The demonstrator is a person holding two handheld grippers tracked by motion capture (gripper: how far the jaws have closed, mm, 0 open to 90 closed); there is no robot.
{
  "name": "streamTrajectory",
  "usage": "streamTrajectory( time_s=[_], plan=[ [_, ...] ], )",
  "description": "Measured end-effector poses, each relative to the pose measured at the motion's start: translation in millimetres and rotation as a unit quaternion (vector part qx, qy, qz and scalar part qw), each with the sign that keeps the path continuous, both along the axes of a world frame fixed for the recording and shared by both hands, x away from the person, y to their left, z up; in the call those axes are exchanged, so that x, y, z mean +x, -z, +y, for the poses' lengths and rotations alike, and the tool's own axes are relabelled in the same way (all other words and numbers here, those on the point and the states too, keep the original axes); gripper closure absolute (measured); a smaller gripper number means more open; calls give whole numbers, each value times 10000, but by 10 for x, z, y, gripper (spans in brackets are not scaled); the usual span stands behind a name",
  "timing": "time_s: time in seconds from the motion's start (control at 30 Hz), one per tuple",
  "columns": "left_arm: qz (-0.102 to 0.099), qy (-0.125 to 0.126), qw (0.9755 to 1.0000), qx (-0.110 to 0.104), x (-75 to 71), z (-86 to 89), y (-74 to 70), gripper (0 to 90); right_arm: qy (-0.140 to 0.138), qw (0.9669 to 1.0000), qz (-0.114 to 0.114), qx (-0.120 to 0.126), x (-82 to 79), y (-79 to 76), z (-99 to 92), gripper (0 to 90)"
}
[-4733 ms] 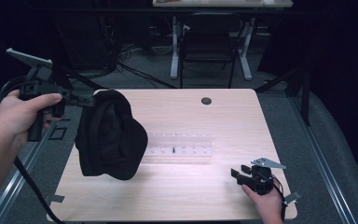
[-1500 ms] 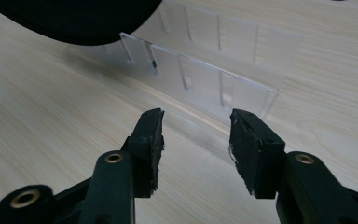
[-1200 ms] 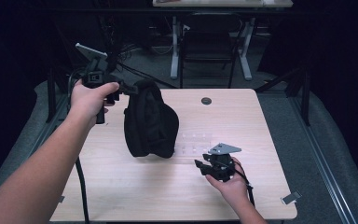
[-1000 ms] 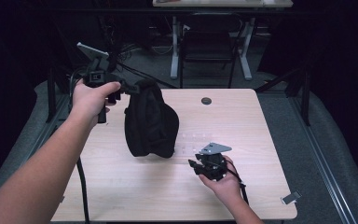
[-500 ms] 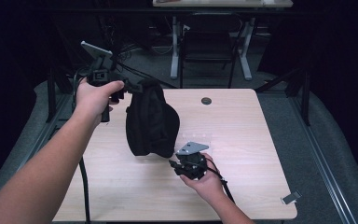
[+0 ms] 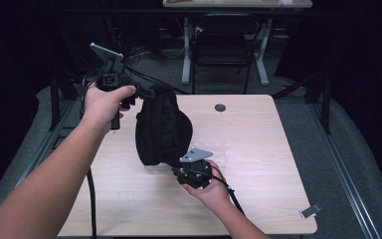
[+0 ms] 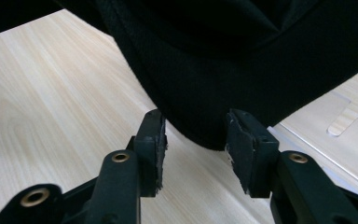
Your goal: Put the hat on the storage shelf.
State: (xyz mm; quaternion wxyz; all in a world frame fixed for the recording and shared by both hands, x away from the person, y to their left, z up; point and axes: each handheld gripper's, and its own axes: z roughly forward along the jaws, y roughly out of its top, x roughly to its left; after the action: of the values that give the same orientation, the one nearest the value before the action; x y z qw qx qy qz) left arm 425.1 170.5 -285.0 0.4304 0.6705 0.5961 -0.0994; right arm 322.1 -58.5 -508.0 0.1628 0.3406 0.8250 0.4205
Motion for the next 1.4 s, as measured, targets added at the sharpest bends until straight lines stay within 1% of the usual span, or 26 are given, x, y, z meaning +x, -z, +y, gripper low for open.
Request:
streamTrajectory(
  time_s=[0.07, 0.13, 0.27, 0.4, 0.43, 0.47, 0.5, 0.57, 0.63, 0.67, 0.77, 0.8, 0.83, 0.87, 0.9, 1.0, 1.03, 1.1, 1.27, 1.3, 1.4],
  plan=[
    [19, -19, 10000, -26, -9, -9, -4, 870, 1, 10000, -13, -57, 2, -15, 14, 585],
    [-6, 19, 10000, 9, -15, -2, -6, 870, 2, 10000, -14, -45, 0, -22, 21, 603],
    [4, 29, 10000, -4, -26, -12, -13, 870, -13, 10000, -16, -48, -13, -31, 2, 629],
    [0, 41, 10000, -1, -33, -47, -34, 870, -17, 10000, 36, 54, -16, -33, -43, 640],
    [-24, 86, 10000, 27, -31, -49, -36, 870, -12, 10000, 52, 84, -18, -35, -56, 644],
    [-10, 51, 10000, -5, -34, -68, -40, 870, -18, 9999, 52, 87, -18, -37, -64, 648],
    [-13, 74, 10000, -2, -33, -87, -46, 870, -5, 9999, 43, 112, -21, -36, -68, 654],
    [-46, 132, 9999, 18, -31, -113, -52, 870, -40, 9999, 53, 107, -25, -42, -89, 673],
    [-50, 117, 9999, 5, -34, -151, -62, 870, -62, 9999, 66, 114, -30, -45, -112, 691],
    [-47, 141, 9999, 20, -32, -170, -66, 870, -46, 9999, 45, 137, -32, -43, -120, 697],
    [-81, 184, 9998, 48, -30, -202, -75, 870, -33, 9997, 80, 213, -31, -41, -166, 716],
    [-67, 161, 9998, 36, -30, -217, -76, 870, -28, 9997, 100, 210, -31, -44, -177, 721],
    [-87, 194, 9998, 60, -28, -222, -75, 870, -33, 9997, 112, 213, -30, -45, -185, 727],
    [-69, 181, 9998, 32, -30, -235, -78, 870, -39, 9997, 120, 230, -30, -45, -193, 734],
    [-89, 196, 9998, 53, -29, -241, -81, 869, -40, 9997, 122, 194, -31, -51, -205, 740],
    [-103, 235, 9996, 77, -27, -267, -91, 870, -25, 9996, 127, 258, -29, -46, -234, 748],
    [-83, 218, 9997, 50, -28, -280, -95, 869, -10, 9996, 124, 257, -27, -45, -242, 749],
    [-87, 249, 9996, 60, -22, -304, -94, 869, 17, 9993, 158, 346, -19, -35, -252, 751],
    [-101, 272, 9996, 38, -3, -382, -82, 869, 58, 9990, 209, 389, -10, -19, -270, 758],
    [-124, 303, 9994, 66, 3, -395, -83, 869, 28, 9990, 221, 380, -5, -18, -280, 760],
    [-149, 351, 9992, 81, 14, -457, -89, 869, 53, 9988, 222, 433, -4, -17, -294, 772]
  ],
)
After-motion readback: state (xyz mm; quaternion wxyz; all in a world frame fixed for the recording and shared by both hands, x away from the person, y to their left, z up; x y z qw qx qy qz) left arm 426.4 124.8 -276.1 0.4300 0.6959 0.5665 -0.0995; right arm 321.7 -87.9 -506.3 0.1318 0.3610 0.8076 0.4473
